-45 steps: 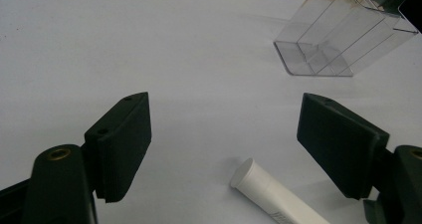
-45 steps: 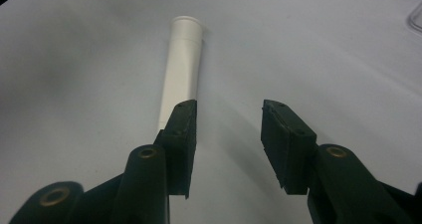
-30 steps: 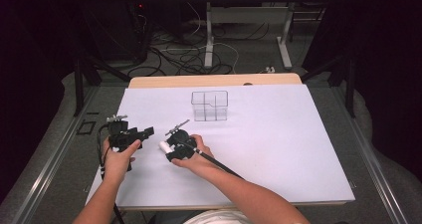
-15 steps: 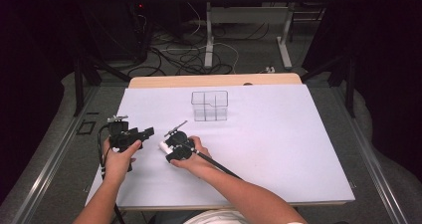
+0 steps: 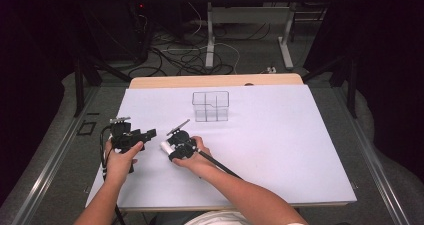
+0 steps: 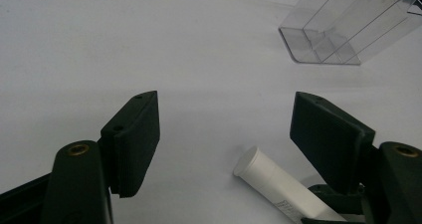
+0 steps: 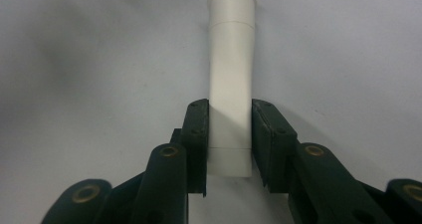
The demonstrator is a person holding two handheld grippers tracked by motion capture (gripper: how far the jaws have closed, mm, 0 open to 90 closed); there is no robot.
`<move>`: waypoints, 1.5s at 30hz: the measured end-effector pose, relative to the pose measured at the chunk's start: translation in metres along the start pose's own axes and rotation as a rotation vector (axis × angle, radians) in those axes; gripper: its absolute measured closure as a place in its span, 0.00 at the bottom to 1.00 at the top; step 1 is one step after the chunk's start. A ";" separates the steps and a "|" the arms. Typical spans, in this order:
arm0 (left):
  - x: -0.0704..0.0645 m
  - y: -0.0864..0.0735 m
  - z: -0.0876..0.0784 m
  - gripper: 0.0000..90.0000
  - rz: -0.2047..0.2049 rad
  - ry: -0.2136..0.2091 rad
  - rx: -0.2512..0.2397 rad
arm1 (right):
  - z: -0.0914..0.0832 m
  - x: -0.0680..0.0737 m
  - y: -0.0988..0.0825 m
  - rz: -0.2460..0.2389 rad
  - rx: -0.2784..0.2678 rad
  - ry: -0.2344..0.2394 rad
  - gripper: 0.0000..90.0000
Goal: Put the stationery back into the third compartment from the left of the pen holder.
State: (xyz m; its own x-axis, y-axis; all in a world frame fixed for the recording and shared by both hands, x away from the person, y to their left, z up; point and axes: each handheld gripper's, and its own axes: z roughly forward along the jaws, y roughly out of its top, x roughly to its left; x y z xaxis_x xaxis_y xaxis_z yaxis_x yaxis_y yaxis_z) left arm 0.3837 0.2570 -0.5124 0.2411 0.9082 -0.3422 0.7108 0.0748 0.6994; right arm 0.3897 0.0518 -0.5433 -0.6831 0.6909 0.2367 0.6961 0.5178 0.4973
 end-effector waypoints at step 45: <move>-0.026 0.002 -0.003 0.38 -0.106 -0.241 -0.001 | -0.044 -0.031 -0.017 0.158 -0.326 0.040 0.79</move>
State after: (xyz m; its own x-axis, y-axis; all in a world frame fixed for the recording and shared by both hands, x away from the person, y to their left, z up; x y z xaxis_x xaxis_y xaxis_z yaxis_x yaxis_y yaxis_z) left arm 0.3773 0.2352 -0.5002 0.3161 0.7709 -0.5530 0.7399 0.1646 0.6523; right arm 0.3890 -0.0012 -0.5224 -0.5851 0.7260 0.3614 0.6914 0.2137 0.6902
